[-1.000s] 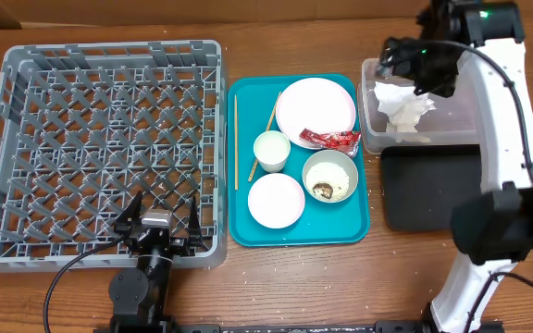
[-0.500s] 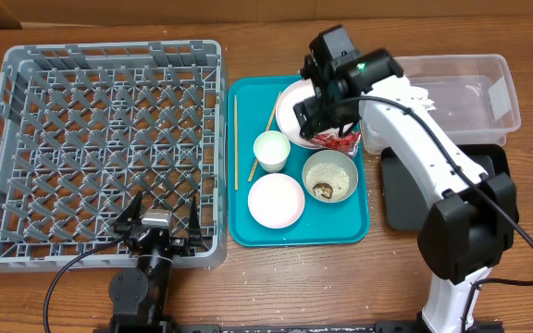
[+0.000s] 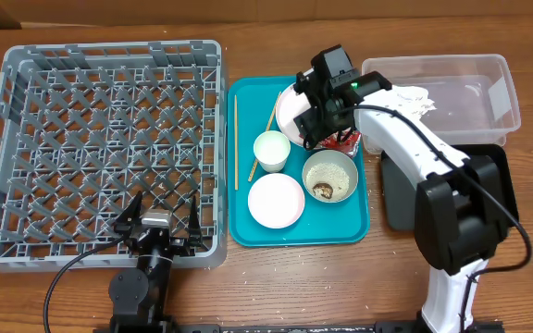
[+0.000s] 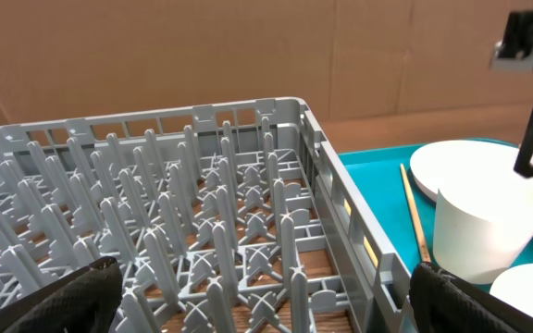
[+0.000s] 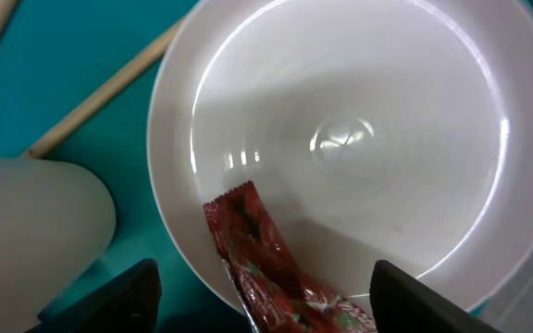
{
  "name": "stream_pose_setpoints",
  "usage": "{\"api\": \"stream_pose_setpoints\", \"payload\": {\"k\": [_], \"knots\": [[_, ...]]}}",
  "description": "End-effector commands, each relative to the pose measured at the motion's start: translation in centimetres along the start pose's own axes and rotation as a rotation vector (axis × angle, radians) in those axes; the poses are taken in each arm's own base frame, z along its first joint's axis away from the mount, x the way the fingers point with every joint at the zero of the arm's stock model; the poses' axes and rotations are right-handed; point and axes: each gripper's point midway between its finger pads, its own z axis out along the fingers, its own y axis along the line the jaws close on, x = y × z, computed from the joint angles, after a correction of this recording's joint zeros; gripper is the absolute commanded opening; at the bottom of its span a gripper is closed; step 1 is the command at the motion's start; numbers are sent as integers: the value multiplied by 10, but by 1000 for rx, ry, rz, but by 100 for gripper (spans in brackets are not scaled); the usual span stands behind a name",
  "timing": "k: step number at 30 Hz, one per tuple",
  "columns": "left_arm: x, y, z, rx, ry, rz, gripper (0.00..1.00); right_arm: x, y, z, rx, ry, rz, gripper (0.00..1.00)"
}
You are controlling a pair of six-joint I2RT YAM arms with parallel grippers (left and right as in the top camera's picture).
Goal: Sort waste into correct bins and load items into the dishwasher
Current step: 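Carry the red wrapper to the clear bin and release it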
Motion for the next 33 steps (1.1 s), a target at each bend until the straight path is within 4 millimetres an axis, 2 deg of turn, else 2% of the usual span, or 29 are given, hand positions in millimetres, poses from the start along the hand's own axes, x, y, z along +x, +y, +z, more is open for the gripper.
{"api": "stream_pose_setpoints", "payload": {"k": [1,6,9,11,16,17,19,22,24,26,27,28,30,33], "knots": [[1,1,0,-2,-3,12,100,15,7,25,-52,63,-15,68],[1,1,0,-2,-3,12,100,21,9,38,-69,88,-11,62],[1,1,0,-2,-3,12,100,23,6,47,-68,92,-4,43],[1,1,0,-2,-3,12,100,19,4,48,-59,78,8,24],[1,1,0,-2,-3,12,100,4,-14,44,42,34,130,4],[1,1,0,-2,-3,12,100,-2,-16,38,47,22,159,4],[1,1,0,-2,-3,12,100,-18,-16,19,49,-10,219,4],[1,1,0,-2,-3,12,100,-54,-17,-31,48,-99,307,4],[1,1,0,-2,-3,12,99,-80,-18,-73,42,-184,377,4],[1,1,0,-2,-3,12,100,-99,-21,-112,53,-256,448,4],[1,1,0,-2,-3,12,100,-104,-33,-133,102,-295,533,4],[1,1,0,-2,-3,12,100,-104,-42,-144,142,-315,589,4],[1,1,0,-2,-3,12,100,-95,-73,-168,277,-353,744,4],[1,1,0,-2,-3,12,100,-61,-123,-185,486,-357,967,4]]}}
